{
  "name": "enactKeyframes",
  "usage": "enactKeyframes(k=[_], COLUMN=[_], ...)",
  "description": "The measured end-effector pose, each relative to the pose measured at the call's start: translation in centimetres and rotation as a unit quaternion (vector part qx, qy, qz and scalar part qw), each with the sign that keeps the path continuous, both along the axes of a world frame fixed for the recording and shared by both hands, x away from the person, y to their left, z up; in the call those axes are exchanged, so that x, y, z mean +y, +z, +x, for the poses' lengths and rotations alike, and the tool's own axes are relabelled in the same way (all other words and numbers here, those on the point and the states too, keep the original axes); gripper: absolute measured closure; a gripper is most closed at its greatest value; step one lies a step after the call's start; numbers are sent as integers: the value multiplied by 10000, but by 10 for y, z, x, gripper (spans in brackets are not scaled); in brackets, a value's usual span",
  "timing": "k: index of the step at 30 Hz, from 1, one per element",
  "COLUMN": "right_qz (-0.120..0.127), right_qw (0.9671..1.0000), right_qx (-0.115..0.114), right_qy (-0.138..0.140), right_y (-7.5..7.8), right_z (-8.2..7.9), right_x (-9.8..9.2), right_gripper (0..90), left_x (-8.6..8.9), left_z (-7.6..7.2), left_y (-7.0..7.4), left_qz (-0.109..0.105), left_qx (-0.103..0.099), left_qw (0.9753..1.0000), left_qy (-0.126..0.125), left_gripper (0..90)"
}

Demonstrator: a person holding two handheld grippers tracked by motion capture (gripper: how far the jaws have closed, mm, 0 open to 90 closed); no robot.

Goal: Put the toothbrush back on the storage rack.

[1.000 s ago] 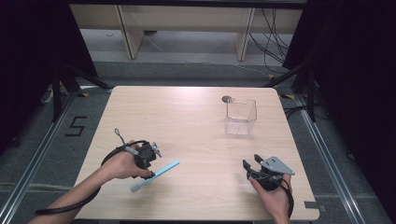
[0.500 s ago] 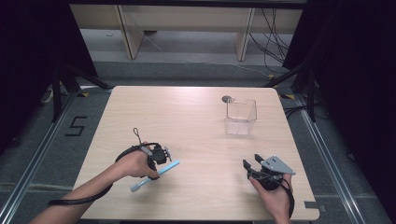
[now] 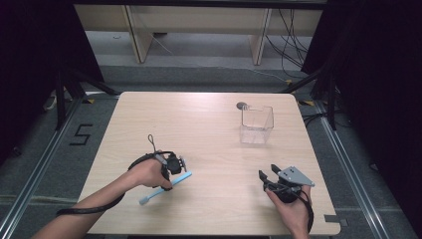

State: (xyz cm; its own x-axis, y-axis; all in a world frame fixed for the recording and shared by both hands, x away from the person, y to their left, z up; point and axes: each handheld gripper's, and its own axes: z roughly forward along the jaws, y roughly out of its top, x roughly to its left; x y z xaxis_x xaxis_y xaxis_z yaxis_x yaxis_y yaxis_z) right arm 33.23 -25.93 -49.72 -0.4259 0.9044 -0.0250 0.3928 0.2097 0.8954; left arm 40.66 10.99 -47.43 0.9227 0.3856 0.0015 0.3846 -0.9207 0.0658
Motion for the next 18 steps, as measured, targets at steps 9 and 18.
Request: enactKeyframes(k=[9,18], right_qz=[-6,117], right_qw=[10000,9998], right_qx=[1,148], right_qy=[14,-31], right_y=[0,0], right_z=[0,-2], right_x=[0,3], right_gripper=[471,470], left_x=[-1,-3], left_z=[1,-3], left_y=[-2,-4], left_qz=[142,181], left_qx=[0,21], left_qw=[9998,9995], left_qy=[-100,-274], left_gripper=[720,766])
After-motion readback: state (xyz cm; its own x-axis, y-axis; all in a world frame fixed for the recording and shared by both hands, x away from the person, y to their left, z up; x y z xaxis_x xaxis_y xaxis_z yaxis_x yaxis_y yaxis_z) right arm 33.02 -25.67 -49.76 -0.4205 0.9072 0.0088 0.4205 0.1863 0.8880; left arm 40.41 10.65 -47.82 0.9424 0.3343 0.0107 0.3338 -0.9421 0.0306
